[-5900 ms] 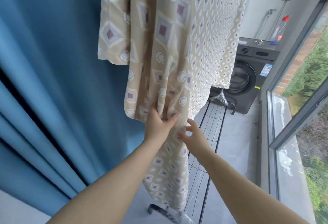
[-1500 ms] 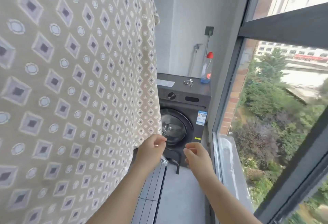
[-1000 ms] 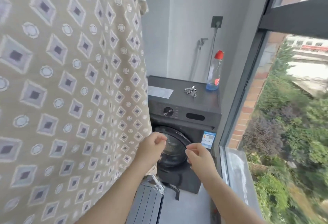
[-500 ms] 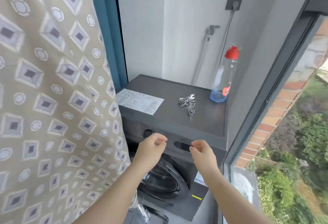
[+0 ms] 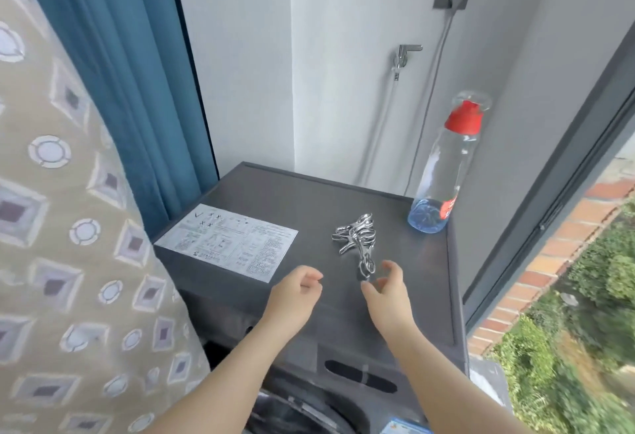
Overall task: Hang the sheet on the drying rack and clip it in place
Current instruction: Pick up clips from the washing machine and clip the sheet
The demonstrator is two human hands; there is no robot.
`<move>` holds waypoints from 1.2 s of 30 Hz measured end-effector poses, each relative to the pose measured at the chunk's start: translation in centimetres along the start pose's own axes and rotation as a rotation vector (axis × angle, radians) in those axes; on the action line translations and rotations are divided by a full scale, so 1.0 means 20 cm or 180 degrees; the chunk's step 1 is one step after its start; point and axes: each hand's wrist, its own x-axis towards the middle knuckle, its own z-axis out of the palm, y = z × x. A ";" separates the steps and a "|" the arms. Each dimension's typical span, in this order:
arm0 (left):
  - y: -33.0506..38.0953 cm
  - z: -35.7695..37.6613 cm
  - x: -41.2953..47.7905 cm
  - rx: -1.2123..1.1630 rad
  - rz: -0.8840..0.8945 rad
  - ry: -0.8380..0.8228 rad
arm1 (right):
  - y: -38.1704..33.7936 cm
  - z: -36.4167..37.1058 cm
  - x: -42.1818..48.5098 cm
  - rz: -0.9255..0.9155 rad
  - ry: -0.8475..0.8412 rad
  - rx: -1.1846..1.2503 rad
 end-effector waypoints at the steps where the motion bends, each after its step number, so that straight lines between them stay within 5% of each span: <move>1: -0.01 0.01 0.03 -0.0058 -0.0084 -0.0042 | 0.00 0.02 0.03 0.0025 0.0016 -0.0096; 10: -0.01 0.12 0.20 0.0189 -0.0247 0.0079 | -0.04 0.04 0.23 -0.0034 -0.0217 -0.1379; 17: 0.12 0.29 0.29 0.1190 0.0359 -0.0224 | 0.06 -0.08 0.19 0.0224 -0.0148 -0.0430; 24: 0.15 0.31 0.43 0.2181 0.0167 -0.0338 | 0.06 -0.12 0.17 0.0377 -0.0284 -0.0033; 30: 0.20 0.27 0.59 0.3250 0.0711 0.0053 | 0.04 -0.11 0.19 0.0499 -0.0280 0.0044; 36: 0.17 0.32 0.63 0.3125 0.0758 -0.0218 | 0.02 -0.12 0.23 0.0584 -0.0257 0.0050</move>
